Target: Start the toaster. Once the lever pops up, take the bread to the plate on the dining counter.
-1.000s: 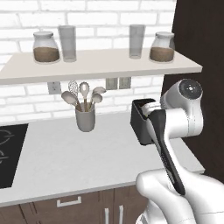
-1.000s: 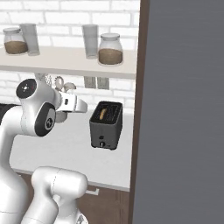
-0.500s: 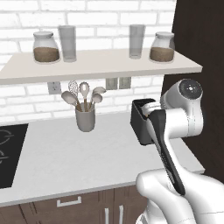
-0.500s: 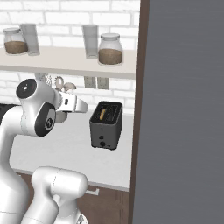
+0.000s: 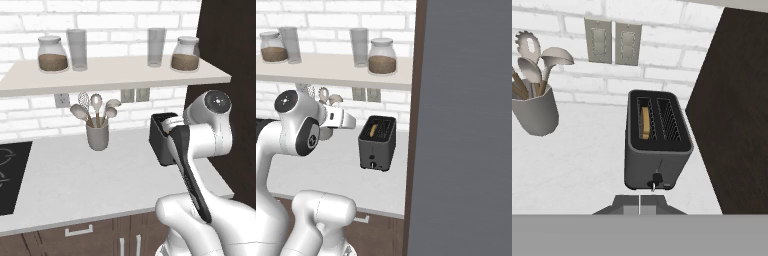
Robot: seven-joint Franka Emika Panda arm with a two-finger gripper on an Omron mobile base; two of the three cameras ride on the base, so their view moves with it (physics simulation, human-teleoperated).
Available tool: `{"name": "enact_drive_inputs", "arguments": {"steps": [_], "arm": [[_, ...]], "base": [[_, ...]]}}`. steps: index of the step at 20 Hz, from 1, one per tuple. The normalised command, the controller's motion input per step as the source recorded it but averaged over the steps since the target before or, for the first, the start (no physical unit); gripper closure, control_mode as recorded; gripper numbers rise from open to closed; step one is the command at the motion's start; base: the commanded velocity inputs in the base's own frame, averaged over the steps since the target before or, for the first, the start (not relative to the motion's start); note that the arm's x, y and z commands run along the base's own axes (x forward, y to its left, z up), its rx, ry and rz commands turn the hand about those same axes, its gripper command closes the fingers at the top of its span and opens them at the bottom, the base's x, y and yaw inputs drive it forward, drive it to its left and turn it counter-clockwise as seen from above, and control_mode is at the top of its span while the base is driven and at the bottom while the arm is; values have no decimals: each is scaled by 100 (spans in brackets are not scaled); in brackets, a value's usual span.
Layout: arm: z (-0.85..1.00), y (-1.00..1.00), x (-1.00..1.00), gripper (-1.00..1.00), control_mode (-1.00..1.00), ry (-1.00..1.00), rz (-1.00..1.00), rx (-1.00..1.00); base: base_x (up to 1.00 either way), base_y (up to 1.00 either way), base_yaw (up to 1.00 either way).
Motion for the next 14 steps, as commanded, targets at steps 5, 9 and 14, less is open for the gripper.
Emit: {"name": "enact_drive_inputs", "arguments": {"steps": [5,9,14], "arm": [[0,0,0,100,-100,0,0,0],[0,0,0,100,-100,0,0,0],[0,0,0,100,-100,0,0,0]], "base": [[0,0,0],[0,0,0],[0,0,0]]}}
